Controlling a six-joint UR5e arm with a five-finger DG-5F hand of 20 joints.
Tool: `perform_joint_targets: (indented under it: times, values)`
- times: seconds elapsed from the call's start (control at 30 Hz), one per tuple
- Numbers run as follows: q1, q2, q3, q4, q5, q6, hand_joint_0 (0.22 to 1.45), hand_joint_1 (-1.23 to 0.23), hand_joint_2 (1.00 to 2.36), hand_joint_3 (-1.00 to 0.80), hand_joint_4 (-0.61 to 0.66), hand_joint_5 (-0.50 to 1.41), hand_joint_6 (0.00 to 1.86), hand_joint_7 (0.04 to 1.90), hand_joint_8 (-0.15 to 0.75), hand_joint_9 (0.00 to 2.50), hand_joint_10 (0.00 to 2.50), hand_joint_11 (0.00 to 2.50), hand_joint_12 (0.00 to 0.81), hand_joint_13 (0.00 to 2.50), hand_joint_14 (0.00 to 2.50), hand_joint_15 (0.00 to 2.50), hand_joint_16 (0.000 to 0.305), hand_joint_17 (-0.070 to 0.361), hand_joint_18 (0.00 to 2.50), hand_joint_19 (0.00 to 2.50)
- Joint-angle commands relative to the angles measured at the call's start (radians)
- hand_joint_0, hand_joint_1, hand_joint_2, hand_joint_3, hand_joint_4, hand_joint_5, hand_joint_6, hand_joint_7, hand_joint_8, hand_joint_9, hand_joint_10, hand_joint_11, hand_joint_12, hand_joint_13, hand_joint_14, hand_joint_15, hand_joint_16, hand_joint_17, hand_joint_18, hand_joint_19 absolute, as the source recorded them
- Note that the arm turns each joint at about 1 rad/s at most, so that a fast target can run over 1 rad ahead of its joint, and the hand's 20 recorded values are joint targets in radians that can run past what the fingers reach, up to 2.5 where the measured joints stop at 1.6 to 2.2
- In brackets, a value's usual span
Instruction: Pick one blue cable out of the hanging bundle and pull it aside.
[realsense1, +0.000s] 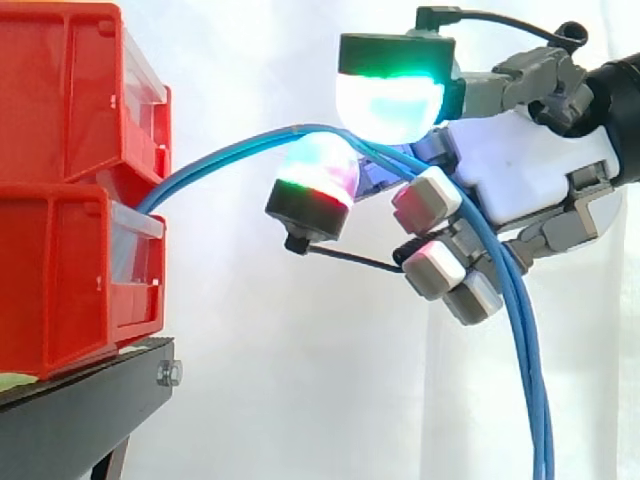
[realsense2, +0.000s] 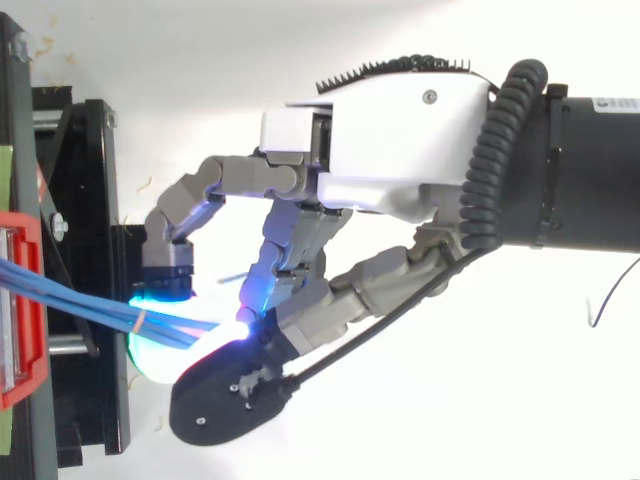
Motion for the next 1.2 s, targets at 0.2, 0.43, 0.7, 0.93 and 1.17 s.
perform_joint_targets:
  times: [0.2, 0.43, 0.7, 0.93, 1.17]
  values:
    - [-0.007, 0.002, 0.002, -0.010, -0.001, -0.001, 0.64, -0.96, 1.00, -0.50, -0.03, -0.07, 0.90, 0.85, 0.212, 1.28, 0.03, 0.65, 0.331, 1.01, 0.03, 0.63, 0.045, 0.102, 0.88, 0.76]
    - [-0.012, 0.002, 0.000, -0.011, -0.003, -0.003, 0.40, -0.82, 1.00, -0.50, -0.02, -0.05, 0.87, 0.78, 0.270, 1.36, 0.02, 0.61, 0.398, 1.09, 0.02, 0.60, 0.059, 0.133, 1.00, 0.73]
    - [-0.013, 0.003, 0.002, -0.014, -0.003, -0.004, 0.55, -0.67, 1.00, -0.45, -0.05, -0.06, 0.86, 0.81, 0.237, 1.33, 0.02, 0.61, 0.367, 1.04, 0.03, 0.63, 0.051, 0.115, 0.90, 0.79]
    - [-0.015, 0.002, 0.005, -0.016, -0.003, -0.009, 0.56, -0.78, 1.04, -0.11, -0.07, -0.06, 0.87, 0.75, 0.297, 1.35, 0.02, 0.57, 0.433, 1.11, 0.02, 0.58, 0.067, 0.152, 1.05, 0.70]
    - [-0.015, 0.003, 0.005, -0.024, -0.003, -0.015, 0.61, -0.89, 1.00, -0.08, -0.08, -0.07, 0.85, 0.78, 0.236, 1.17, 0.02, 0.52, 0.397, 0.82, 0.02, 0.50, 0.058, 0.131, 0.81, 0.65]
